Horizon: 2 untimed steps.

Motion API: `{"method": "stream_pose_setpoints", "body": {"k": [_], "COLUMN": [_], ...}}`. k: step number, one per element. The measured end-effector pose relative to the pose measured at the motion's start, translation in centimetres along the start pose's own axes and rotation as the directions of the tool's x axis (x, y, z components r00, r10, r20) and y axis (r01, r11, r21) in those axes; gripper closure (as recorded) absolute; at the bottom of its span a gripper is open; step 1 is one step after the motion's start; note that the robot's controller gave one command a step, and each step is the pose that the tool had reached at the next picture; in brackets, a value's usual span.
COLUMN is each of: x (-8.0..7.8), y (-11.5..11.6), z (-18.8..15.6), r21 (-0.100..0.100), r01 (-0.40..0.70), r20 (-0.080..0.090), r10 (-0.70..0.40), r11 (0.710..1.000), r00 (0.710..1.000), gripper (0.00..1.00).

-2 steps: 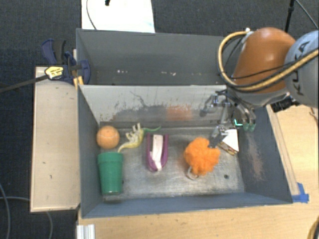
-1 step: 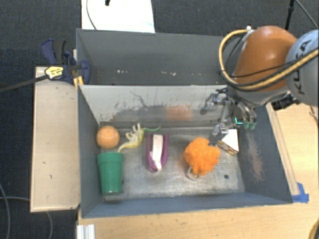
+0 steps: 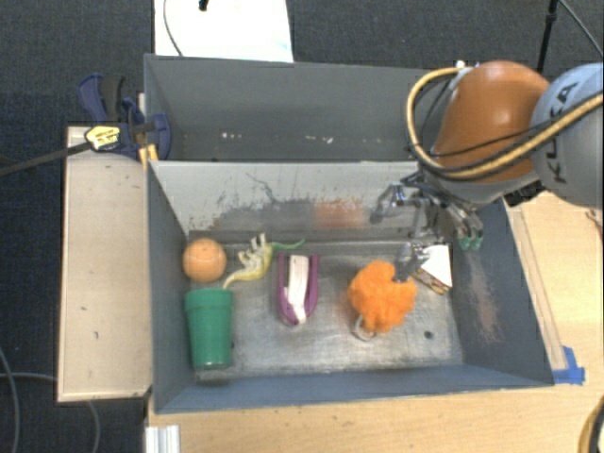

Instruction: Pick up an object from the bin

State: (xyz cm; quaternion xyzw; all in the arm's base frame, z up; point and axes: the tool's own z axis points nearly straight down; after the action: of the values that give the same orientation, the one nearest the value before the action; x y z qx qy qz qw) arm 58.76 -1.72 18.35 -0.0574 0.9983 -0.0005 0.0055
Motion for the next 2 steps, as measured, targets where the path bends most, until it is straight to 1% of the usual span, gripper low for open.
{"method": "stream_pose_setpoints", "body": {"k": [1,2], "x": [3.8,5.4], "y": [-0.7,-2.8], "z": [7.7,10.8], "r21": [-0.002,-0.003], "r01": [0.265,0.139], "r20": [-0.005,-0.007], "r10": [-0.265,-0.139], "r11": [0.964,0.99], "r00": [0.964,0.99], "gripper": [0.0,1.0]}}
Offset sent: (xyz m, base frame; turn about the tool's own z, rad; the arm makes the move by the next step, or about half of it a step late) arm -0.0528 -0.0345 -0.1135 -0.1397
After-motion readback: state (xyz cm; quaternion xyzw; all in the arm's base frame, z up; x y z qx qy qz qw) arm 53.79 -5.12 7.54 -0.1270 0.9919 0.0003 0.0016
